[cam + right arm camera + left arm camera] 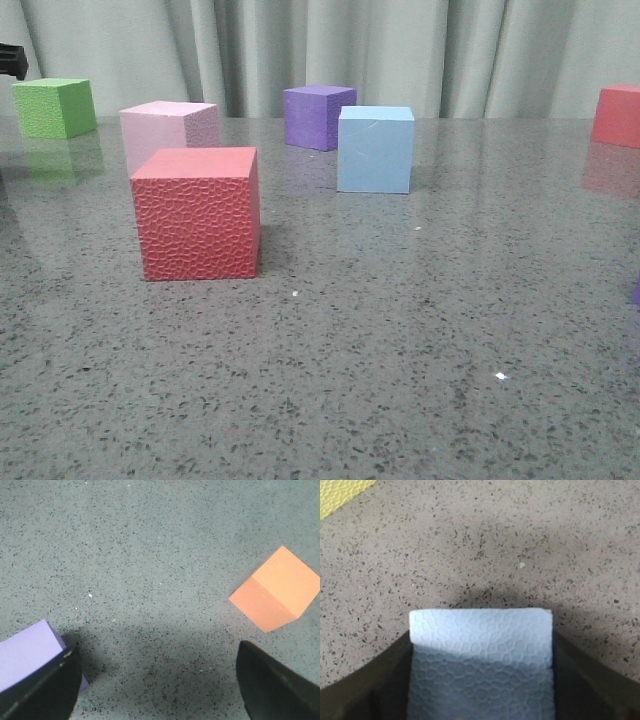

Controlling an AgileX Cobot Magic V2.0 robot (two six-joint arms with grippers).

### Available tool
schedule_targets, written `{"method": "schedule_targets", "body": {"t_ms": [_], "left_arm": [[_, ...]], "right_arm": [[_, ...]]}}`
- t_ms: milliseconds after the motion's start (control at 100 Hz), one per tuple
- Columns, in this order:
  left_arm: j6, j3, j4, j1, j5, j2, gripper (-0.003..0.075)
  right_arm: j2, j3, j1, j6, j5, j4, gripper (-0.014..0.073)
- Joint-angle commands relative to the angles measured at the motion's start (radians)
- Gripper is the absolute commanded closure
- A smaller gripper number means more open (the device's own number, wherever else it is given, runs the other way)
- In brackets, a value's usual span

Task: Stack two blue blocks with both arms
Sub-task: 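Lower the left gripper, close it on the light blue cube, and lift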

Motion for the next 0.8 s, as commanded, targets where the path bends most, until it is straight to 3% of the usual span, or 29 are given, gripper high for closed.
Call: {"method": "schedule_targets", "body": {"t_ms": [0, 110, 380, 790], "left_arm": [[-0.007, -0.033, 0.015, 0.002, -0.039, -0.040, 0.0468], [-0.007, -0.035, 0.015, 0.002, -0.030, -0.040, 0.0501], [-0.001, -0.098, 0.015, -0.015, 0.016, -0.070, 0.0502], [0.022, -0.335, 0.013, -0.200, 0.198, -0.109, 0.0501]], "right_arm": [[-0.004, -0.026, -0.007, -0.009, -0.057, -0.022, -0.0029], [-0.004, -0.026, -0.007, -0.009, -0.057, -0.022, -0.0029], [-0.004, -0.026, -0.007, -0.009, -0.059, -0.022, -0.0029], [-0.004, -0.026, -0.007, -0.009, -0.060, -0.022, -0.0029]]}}
